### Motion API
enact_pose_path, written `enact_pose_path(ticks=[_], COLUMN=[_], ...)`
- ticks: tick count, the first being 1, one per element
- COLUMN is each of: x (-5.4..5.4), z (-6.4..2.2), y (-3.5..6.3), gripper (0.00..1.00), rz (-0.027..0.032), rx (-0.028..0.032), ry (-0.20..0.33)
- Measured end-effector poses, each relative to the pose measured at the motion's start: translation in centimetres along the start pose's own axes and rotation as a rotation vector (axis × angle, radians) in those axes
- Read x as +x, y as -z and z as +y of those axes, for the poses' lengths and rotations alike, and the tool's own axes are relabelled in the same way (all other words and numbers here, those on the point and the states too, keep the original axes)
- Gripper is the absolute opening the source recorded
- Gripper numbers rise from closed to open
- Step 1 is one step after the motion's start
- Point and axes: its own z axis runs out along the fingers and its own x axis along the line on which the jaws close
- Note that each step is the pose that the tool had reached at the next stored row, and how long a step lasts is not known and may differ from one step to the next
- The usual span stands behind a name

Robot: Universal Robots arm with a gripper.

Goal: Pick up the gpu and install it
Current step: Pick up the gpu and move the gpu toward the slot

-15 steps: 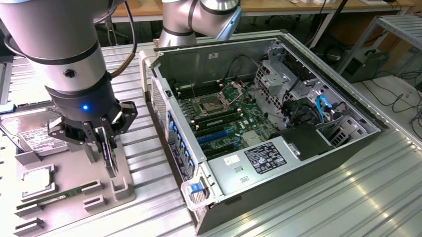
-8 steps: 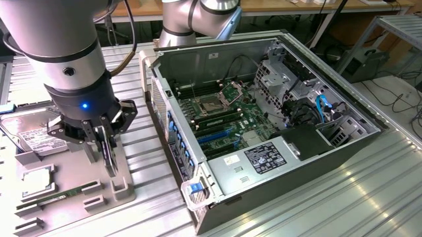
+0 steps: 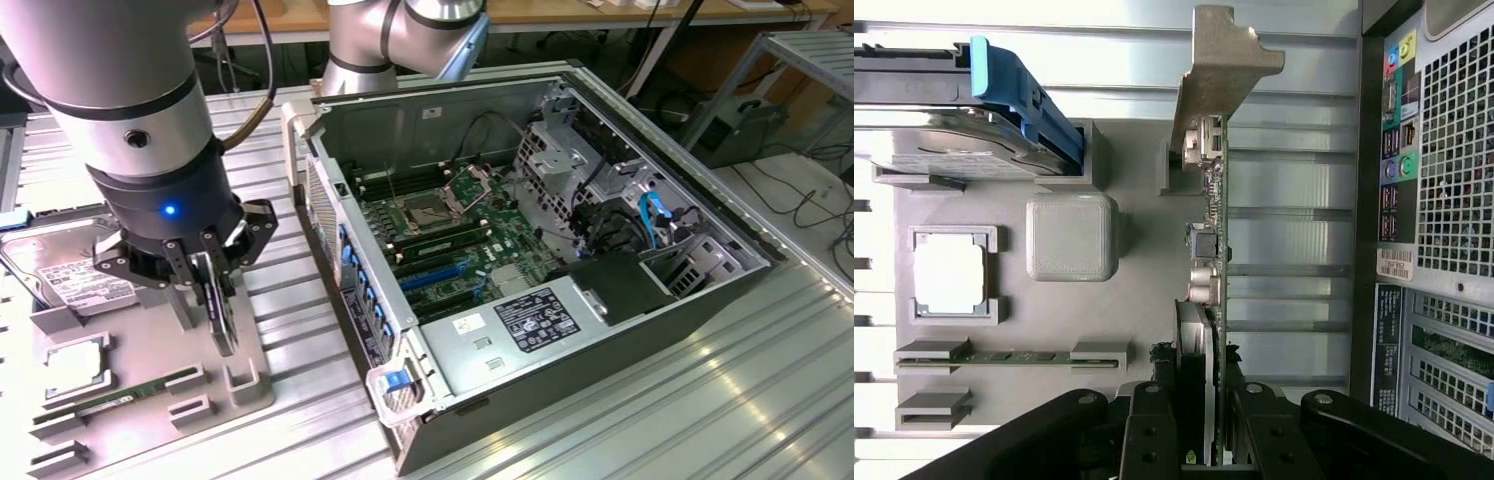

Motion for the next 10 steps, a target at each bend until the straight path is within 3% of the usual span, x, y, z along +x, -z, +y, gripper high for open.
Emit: enact_pose_path(ticks=[10], x=[-0.02], z=[0.01], y=[0.51], gripper=[0.27], rz=[0.0002], rx=[0.0001], ry=[0.0])
